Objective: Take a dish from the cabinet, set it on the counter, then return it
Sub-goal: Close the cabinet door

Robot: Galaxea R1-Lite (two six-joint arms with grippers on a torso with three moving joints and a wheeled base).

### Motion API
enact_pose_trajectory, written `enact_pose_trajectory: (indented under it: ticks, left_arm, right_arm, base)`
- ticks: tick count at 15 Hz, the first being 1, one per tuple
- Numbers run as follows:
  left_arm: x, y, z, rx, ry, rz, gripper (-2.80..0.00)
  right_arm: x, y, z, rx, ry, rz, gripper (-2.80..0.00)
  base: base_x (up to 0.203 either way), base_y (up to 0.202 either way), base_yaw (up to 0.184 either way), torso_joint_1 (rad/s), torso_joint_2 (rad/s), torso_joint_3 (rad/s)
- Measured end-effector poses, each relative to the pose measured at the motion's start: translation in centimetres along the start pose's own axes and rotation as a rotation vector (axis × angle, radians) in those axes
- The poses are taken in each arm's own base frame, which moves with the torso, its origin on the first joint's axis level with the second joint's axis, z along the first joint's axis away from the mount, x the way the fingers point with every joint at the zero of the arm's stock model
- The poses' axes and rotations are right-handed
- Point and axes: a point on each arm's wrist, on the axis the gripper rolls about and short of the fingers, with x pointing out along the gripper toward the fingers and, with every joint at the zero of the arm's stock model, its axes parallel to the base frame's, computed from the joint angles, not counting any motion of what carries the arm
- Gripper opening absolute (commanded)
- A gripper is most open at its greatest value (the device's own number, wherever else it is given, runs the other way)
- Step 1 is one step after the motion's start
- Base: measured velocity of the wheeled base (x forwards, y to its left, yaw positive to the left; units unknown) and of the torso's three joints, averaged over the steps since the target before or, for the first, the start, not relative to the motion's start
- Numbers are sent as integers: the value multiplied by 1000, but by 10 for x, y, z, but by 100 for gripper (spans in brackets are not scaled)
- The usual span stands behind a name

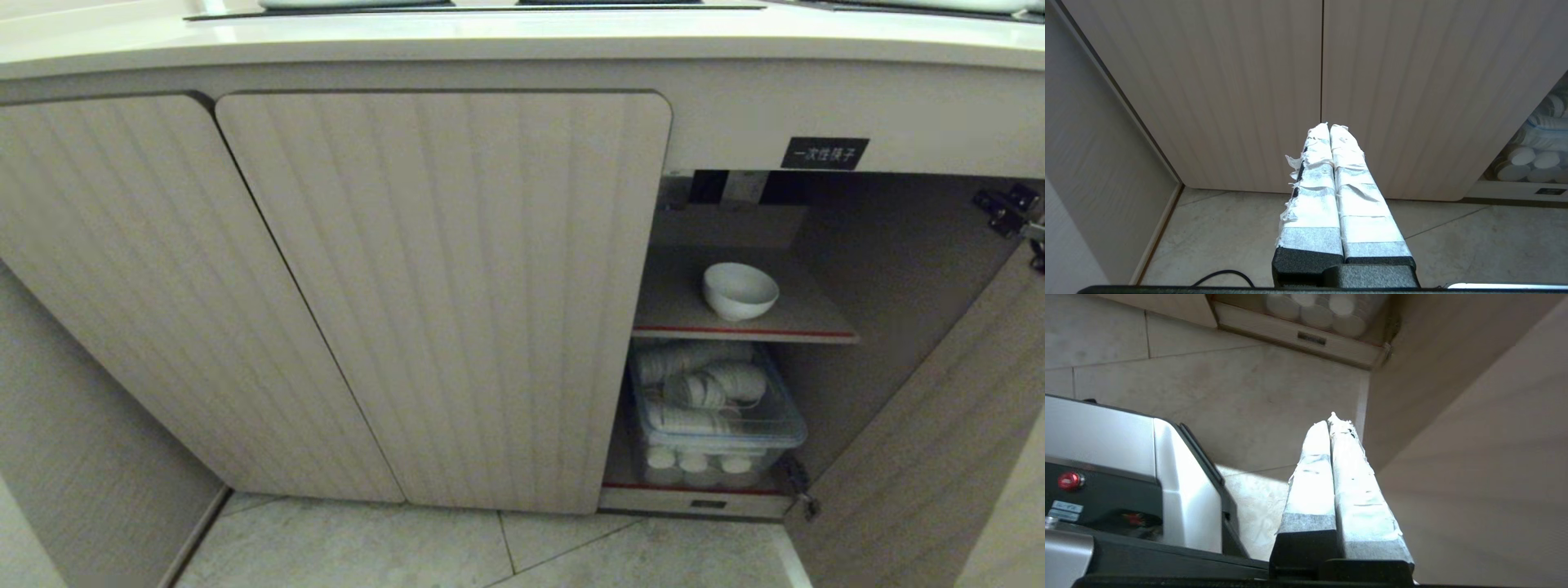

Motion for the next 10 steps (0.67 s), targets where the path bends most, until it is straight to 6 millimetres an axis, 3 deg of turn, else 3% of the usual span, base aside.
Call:
enact_pose_trajectory:
  ticks: [5,10]
  left_arm:
    - [0,0,0,0,0,0,-280]
    - [0,0,0,0,0,0,-280]
  right_arm:
    - [-18,4,-10,-44,-216,26,-280]
    - [-23,4,-14,81,-268,-28,-280]
  base:
    - [0,0,0,0,0,0]
    - [0,0,0,0,0,0]
